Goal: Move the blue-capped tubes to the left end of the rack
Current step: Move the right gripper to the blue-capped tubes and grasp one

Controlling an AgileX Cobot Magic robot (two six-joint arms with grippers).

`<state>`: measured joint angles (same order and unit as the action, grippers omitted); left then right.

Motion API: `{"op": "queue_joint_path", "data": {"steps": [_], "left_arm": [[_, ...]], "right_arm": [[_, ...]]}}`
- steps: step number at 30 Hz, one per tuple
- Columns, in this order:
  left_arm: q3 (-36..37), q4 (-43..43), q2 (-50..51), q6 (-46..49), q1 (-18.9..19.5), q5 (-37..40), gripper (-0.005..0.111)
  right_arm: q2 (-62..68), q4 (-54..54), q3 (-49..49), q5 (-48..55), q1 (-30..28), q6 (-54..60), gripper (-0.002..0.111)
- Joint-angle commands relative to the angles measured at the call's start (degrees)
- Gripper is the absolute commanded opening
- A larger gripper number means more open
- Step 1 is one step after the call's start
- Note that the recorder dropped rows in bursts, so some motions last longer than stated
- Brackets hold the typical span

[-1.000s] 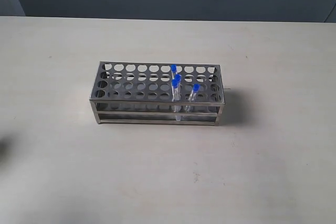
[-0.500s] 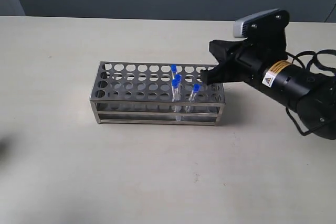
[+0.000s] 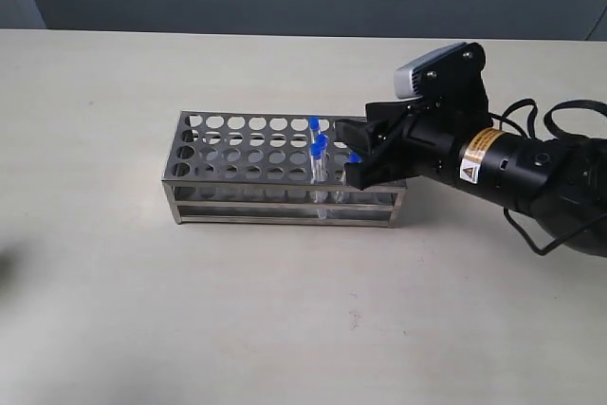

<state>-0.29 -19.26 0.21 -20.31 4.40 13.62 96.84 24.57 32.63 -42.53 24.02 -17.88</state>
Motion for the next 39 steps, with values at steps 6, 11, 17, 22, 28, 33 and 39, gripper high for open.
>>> {"op": "queue_joint_path", "data": {"steps": [6,11,17,22,28,33,39], "left_arm": [[0.19,0.11,-0.21,-0.03,-0.53,0.11,0.000],[0.19,0.11,-0.21,-0.13,-0.53,0.11,0.000],[0.19,0.11,-0.21,-0.13,-0.53,0.11,0.000],[0.19,0.11,-0.21,-0.13,-0.53,0.11,0.000],[0.19,0.11,-0.21,-0.13,-0.53,0.11,0.000],[0.19,0.11,-0.21,-0.13,-0.53,0.11,0.000],[0.19,0.11,-0.21,-0.13,-0.53,0.11,0.000]], "right_arm": [[5.26,1.97,-0.27,-0.22,-0.02,-1.19,0.049],[8.79,1.97,-0.27,-4.60,-0.02,-1.19,0.049],[10.07,-0.44,-0.27,-5.82,-0.02,-1.05,0.025],[10.07,-0.47,-0.27,-5.94,-0.02,-1.05,0.000],[8.95,0.63,-0.27,-3.99,-0.02,-1.05,0.000],[2.65,1.00,-0.27,1.54,-0.02,0.83,0.000],[-7.35,0.90,-0.27,6.41,-0.02,4.99,0.000]]}}
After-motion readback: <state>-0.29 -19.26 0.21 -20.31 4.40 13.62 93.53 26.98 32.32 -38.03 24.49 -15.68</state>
